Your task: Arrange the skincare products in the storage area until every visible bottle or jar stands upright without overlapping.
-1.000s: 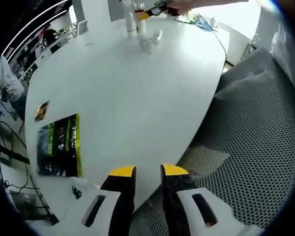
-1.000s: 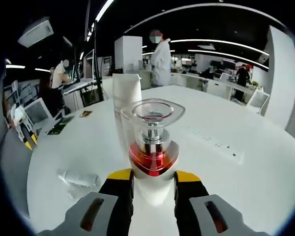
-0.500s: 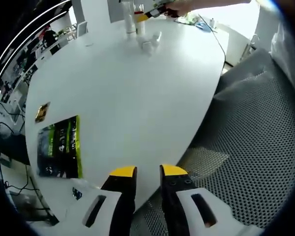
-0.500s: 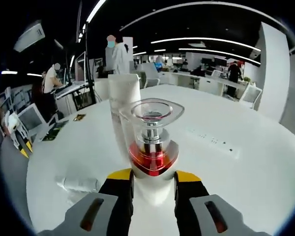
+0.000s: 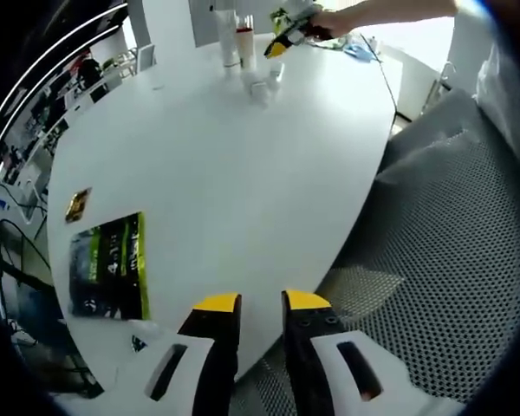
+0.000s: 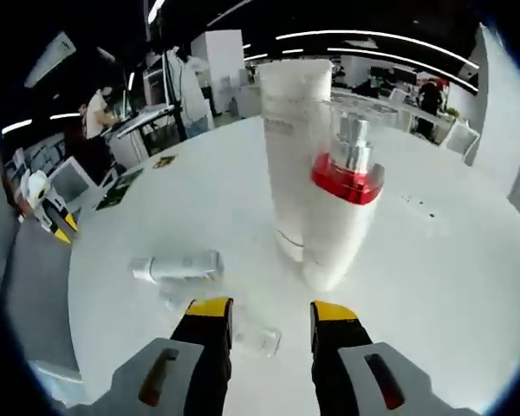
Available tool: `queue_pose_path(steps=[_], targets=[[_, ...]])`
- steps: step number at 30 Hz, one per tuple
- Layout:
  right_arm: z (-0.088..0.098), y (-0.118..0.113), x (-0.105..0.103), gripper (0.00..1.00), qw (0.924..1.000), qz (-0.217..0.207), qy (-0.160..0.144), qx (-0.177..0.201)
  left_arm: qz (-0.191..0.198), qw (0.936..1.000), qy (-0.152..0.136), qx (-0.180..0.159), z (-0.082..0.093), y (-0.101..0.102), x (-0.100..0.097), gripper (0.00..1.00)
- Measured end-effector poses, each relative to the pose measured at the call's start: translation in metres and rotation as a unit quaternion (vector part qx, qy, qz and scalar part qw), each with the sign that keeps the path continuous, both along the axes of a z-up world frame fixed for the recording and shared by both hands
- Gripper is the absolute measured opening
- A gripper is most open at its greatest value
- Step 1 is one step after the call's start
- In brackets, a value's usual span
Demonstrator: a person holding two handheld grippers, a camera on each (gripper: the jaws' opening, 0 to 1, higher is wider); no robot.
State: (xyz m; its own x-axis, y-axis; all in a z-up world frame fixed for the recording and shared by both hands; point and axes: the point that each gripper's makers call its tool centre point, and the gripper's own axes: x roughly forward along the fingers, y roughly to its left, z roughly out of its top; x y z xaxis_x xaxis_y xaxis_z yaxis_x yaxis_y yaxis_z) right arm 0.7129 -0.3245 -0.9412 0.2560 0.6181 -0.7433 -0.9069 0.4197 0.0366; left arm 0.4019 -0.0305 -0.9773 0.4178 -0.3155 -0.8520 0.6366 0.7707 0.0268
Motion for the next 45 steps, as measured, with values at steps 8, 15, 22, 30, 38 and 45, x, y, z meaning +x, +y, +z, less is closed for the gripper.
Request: queue_pose_path(steps=[8, 15, 22, 30, 38, 45], targets=[[-0.014, 0.014, -0.025, 0.45, 0.9677, 0.198, -0.071, -0.139, -0.003, 1.0, -0.003, -0.004, 0.001, -0.002, 0.0, 0.14], [-0.039, 0.019, -0.039, 0.41, 0.9225, 0.313, -0.059, -0.218, 0.002, 1.0, -0.006, -0.002, 0.002, 0.0, 0.001, 0.14], [-0.046, 0.011, -0.04, 0.27, 0.9132, 0.327, -0.028, -0.242, 0.005, 0.9999, -0.011, -0.001, 0.004, 0.002, 0.003, 0.14], [-0.044, 0.007, -0.057, 0.14, 0.9127, 0.332, -0.015, -0.238, 0.004, 0.9999, -0.013, -0.002, 0.004, 0.001, 0.003, 0.13], [-0.032, 0.001, -0.071, 0.13, 0.9196, 0.315, -0.016, -0.234, 0.007, 0.9997, -0.024, 0.0, 0.008, 0.002, 0.005, 0.13], [0.009, 0.022, -0.09, 0.13, 0.9418, 0.278, -0.052, -0.182, 0.013, 0.9985, -0.053, -0.008, 0.019, 0.002, 0.011, 0.13]])
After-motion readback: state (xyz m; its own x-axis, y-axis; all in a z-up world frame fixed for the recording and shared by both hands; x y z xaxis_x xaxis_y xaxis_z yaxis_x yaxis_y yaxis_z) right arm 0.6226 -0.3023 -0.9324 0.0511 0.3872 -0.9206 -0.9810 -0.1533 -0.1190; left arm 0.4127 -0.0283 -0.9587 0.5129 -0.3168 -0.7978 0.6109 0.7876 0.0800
